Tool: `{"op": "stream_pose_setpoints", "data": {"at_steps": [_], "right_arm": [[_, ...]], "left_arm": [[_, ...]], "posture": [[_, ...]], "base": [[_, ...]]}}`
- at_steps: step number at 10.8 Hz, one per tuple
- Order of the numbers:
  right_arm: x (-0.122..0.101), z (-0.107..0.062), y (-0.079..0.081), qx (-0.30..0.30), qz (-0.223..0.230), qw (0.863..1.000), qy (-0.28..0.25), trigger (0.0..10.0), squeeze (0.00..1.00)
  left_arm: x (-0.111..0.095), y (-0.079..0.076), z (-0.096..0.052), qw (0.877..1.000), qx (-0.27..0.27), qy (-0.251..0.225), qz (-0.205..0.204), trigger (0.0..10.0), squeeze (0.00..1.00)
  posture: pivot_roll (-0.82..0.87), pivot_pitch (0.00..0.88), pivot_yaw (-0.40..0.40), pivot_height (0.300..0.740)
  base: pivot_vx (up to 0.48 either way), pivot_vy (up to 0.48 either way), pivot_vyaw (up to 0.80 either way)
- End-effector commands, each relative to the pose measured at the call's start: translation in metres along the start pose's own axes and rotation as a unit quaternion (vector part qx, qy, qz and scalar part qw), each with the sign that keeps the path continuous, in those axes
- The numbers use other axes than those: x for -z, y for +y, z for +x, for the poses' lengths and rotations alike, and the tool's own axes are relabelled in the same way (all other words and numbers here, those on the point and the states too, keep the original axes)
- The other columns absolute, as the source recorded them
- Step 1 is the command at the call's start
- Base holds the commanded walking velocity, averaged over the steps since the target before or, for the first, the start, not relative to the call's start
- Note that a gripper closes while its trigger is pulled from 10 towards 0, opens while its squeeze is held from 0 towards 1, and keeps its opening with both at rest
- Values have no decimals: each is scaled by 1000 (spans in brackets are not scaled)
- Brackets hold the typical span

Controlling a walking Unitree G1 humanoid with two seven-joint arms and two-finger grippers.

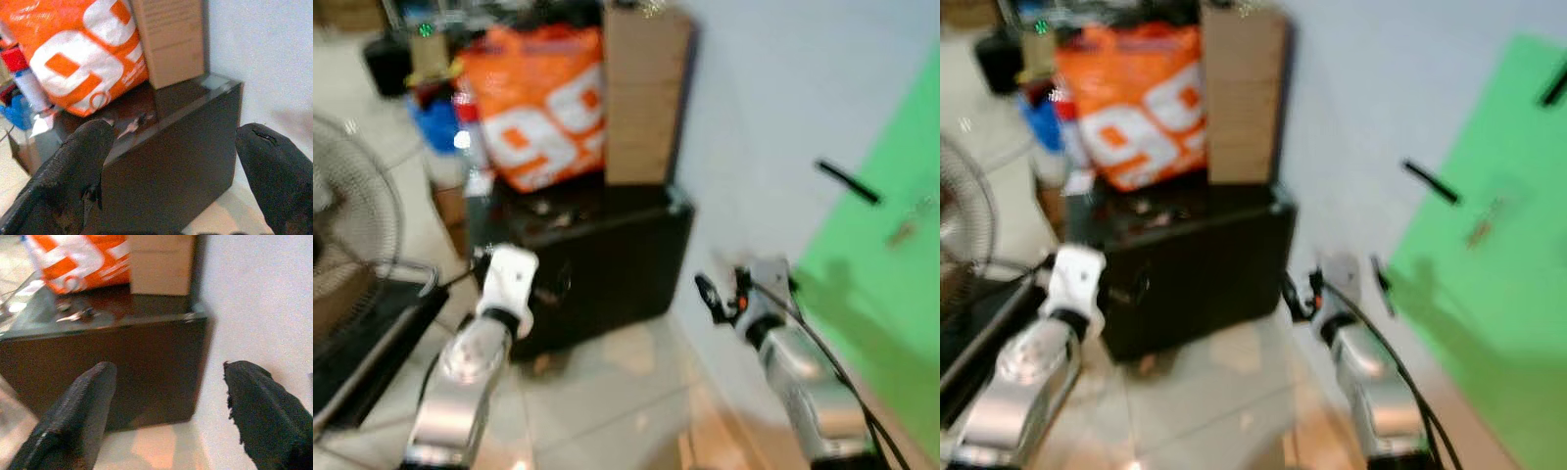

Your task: Hang keys on a hook

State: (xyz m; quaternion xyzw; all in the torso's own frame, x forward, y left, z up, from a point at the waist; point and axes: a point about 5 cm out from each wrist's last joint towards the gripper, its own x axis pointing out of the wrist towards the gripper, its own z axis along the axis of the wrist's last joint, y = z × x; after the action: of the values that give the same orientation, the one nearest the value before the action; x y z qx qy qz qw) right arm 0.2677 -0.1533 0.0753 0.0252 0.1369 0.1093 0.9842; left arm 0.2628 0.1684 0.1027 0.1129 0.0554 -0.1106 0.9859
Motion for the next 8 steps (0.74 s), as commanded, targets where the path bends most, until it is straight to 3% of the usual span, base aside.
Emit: {"op": "stream_pose_setpoints", "data": {"at_steps": [1,4,8], "right_arm": [[-3,0,-8,14,-7,1000,0,10000,1000],[-7,-1,-7,9,-21,1000,-8,10000,1000],[-7,-4,-11,37,-7,999,-13,10000,1000]], "left_arm": [[-4,-1,2,1000,-5,-10,7,10000,0],[-7,0,4,1000,-11,-21,-14,10000,0],[-5,-1,4,1000,-7,-19,-17,10000,0]], "posture": [[-72,0,27,740],[-89,0,30,740],[-94,0,39,740]], "base": [[0,0,0],[0,0,0],[288,0,0]]}}
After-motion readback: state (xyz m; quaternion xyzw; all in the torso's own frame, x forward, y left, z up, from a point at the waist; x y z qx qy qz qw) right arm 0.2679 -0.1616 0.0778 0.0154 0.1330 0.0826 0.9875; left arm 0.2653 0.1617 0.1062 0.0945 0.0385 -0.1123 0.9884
